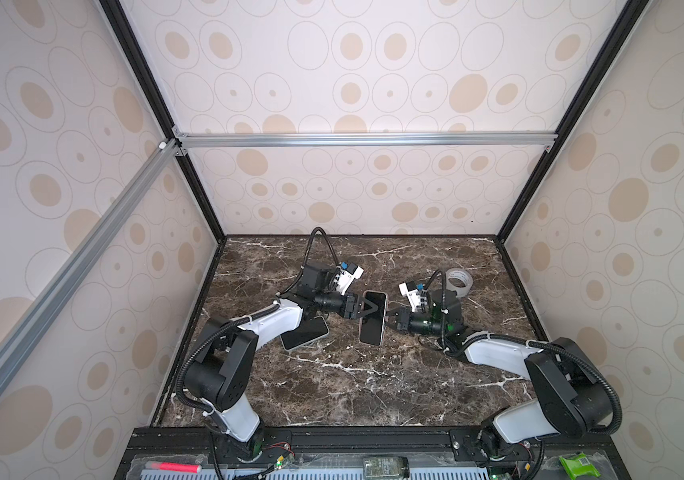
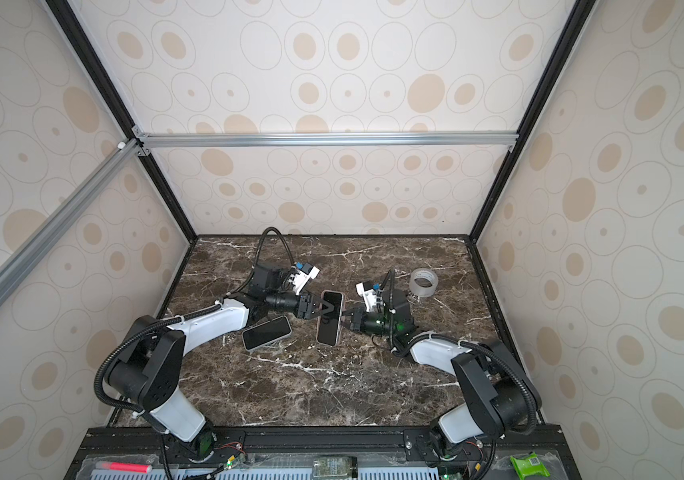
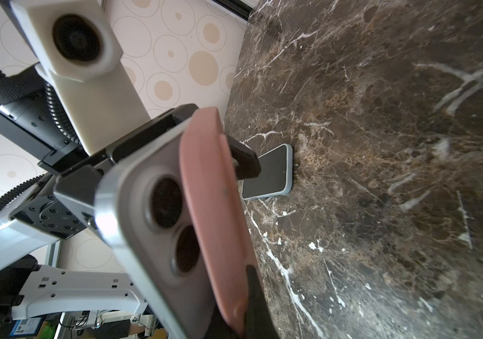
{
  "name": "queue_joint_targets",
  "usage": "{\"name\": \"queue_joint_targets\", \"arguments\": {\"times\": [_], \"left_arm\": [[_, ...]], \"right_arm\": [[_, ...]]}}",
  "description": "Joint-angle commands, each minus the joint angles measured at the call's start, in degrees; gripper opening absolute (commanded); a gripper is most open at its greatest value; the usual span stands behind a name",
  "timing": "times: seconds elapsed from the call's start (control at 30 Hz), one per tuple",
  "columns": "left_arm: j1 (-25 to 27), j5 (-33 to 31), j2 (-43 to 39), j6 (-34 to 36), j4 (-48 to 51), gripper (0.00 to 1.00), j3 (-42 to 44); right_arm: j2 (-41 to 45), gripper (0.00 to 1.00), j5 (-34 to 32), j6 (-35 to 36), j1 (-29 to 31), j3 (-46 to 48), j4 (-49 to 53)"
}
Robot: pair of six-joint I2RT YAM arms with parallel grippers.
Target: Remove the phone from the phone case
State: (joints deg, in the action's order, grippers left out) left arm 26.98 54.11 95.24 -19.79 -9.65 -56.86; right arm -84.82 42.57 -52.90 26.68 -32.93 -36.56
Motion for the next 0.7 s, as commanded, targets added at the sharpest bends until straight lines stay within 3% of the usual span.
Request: {"name": "queue_joint_targets", "arguments": {"times": [0.0, 0.67], "left_arm": [[0.3, 0.0, -0.8, -1.3, -3.6, 0.63, 0.6], [0.4, -2.2, 3.4, -1.3, -7.8, 0.64, 5.0]], "right_arm": [[-2.0, 0.0, -0.7, -1.8, 0.3, 0.6, -5.4], [-14.4, 0.0, 1.5, -5.3, -1.1, 3.7, -20.1]]}}
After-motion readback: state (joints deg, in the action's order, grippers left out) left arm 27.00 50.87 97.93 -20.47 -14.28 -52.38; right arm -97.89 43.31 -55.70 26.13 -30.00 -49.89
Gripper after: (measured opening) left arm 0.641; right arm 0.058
